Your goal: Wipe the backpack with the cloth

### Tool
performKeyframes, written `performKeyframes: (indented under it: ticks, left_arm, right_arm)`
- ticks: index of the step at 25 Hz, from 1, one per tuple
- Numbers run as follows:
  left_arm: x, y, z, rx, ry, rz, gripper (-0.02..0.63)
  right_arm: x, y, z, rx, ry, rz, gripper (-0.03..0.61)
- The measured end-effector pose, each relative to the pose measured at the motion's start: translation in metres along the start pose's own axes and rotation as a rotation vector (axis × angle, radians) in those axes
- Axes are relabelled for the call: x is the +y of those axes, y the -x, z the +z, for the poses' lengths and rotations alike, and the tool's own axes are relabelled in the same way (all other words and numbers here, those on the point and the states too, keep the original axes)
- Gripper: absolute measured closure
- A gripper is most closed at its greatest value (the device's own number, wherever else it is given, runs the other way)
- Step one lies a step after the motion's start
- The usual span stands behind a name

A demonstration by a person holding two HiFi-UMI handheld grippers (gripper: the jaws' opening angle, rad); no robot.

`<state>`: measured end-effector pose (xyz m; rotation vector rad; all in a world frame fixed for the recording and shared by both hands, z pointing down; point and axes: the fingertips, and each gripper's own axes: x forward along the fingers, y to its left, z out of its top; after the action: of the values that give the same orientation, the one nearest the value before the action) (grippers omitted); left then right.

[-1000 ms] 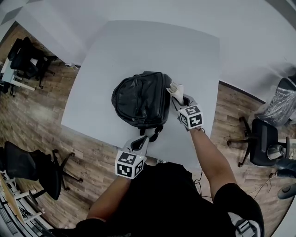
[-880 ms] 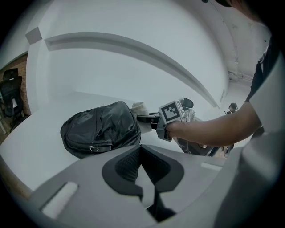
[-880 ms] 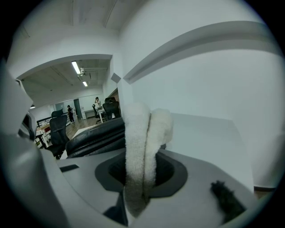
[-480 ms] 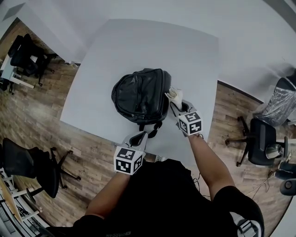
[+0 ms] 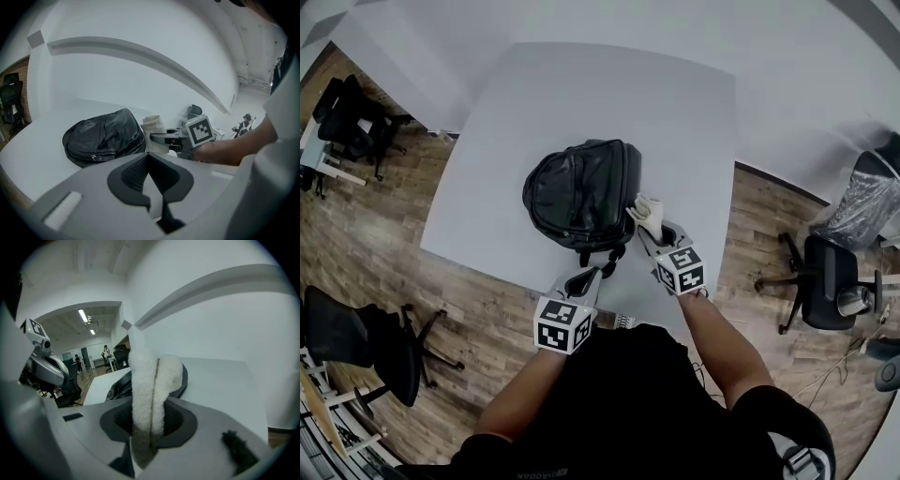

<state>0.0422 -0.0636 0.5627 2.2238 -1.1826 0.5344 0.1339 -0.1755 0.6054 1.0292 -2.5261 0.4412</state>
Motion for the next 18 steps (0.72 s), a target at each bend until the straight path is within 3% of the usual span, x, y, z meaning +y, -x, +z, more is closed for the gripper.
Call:
performKeyframes:
  ticks: [18]
  left_arm:
    - [0.014,0.018,0.003,-0.052,0.008,0.069,0.606]
  right_arm:
    - [0.053,0.024,-0.001,0.019,0.002,0.034,0.486]
